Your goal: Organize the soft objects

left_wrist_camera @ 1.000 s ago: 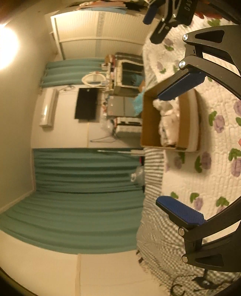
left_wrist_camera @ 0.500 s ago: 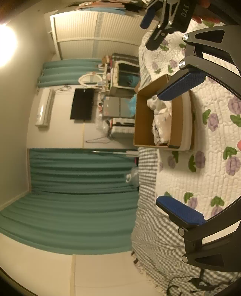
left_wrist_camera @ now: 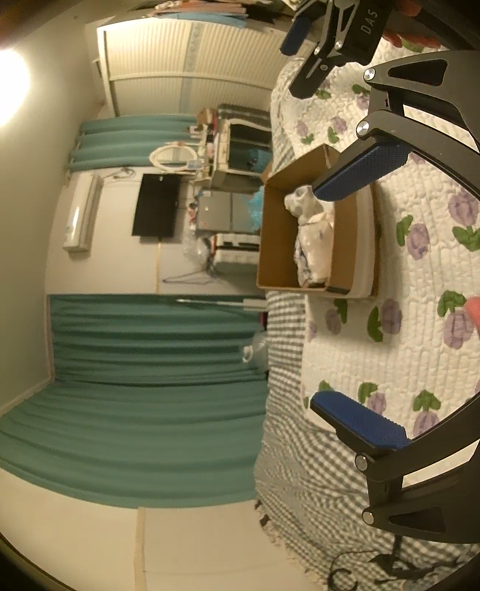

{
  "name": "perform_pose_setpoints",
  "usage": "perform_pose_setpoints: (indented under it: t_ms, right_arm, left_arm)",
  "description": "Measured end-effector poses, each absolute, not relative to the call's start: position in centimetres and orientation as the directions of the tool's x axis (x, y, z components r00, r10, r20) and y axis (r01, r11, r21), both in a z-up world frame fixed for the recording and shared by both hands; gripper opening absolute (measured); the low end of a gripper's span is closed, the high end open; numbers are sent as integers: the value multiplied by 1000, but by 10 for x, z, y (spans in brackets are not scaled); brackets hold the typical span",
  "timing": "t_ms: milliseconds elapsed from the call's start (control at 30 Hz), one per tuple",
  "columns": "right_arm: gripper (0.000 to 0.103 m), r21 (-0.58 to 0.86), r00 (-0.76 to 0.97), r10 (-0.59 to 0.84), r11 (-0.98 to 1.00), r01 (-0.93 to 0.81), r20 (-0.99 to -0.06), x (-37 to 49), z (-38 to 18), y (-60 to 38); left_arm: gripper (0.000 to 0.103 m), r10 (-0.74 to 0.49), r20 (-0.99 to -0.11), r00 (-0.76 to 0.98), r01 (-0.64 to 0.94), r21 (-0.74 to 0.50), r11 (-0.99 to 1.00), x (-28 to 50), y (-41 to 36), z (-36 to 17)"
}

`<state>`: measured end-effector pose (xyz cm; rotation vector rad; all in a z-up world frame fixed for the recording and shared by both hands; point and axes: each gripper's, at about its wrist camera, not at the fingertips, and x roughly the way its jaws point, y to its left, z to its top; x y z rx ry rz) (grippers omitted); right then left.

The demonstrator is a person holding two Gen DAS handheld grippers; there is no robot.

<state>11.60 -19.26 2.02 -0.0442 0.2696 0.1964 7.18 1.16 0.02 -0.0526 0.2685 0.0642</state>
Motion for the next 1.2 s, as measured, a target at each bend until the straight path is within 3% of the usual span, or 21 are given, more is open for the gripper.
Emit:
perform_pose_setpoints:
  t_ms: [1200]
  right_arm:
    - [103,-30,936,183,979,-201,-302,120,8,-184]
  left_arm:
    - [103,76,-284,956,-83,-12,996,72,11,-3]
